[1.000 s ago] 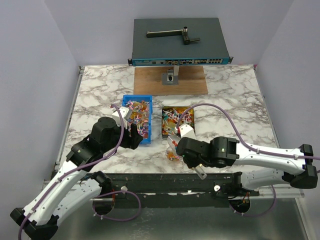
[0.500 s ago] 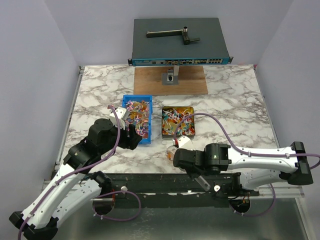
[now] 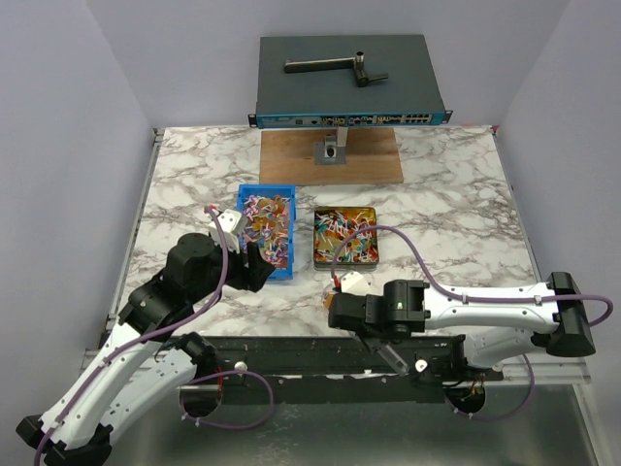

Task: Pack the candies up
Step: Place the fake candies in the packing bottle.

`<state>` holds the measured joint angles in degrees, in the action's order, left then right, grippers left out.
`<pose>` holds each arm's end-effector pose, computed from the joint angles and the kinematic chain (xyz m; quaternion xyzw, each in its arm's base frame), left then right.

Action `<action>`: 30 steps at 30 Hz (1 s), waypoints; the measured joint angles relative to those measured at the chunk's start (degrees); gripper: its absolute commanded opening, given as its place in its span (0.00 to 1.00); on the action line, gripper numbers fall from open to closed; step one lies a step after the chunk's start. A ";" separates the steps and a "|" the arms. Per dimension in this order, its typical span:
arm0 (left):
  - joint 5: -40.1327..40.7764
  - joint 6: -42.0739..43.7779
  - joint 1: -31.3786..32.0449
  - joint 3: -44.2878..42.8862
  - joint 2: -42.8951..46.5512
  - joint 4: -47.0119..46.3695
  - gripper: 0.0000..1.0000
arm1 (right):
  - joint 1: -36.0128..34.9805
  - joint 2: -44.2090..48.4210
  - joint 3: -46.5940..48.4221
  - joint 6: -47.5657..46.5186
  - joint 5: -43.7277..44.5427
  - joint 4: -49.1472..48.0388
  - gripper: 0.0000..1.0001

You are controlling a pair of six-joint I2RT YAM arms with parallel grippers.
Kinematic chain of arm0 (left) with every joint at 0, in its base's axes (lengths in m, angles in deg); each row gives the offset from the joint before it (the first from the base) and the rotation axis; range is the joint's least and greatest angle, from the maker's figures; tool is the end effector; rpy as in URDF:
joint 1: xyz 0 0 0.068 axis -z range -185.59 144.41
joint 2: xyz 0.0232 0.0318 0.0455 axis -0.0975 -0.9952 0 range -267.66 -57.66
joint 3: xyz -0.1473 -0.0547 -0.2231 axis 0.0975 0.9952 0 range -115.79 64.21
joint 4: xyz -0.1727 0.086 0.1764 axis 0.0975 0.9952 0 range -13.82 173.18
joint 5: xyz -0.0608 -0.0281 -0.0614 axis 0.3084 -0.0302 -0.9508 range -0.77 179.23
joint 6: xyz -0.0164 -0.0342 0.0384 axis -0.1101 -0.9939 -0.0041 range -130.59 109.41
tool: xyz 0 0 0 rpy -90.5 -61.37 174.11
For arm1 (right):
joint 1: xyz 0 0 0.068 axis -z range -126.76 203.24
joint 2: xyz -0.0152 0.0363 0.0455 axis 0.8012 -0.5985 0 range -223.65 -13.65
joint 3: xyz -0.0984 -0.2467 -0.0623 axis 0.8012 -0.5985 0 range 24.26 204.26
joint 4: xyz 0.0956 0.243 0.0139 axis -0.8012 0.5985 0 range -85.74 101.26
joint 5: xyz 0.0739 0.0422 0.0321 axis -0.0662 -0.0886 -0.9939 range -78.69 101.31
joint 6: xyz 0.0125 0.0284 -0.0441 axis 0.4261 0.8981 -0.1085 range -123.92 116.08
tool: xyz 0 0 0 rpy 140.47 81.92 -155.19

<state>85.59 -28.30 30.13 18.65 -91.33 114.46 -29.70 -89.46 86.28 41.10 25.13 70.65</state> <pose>0.1007 -0.0753 0.3203 0.1494 0.8364 -0.2610 0.4583 0.0363 0.2234 0.2623 -0.3117 0.9388 0.0238 0.1450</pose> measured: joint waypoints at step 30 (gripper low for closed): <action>-1.51 0.00 0.00 0.00 1.86 0.00 0.68 | 8.83 -6.71 7.58 -5.99 -6.60 5.79 0.01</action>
<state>84.09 -28.30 30.13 18.65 -89.47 114.46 -20.87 -96.17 93.86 35.11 18.53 76.44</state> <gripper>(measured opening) 0.681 0.306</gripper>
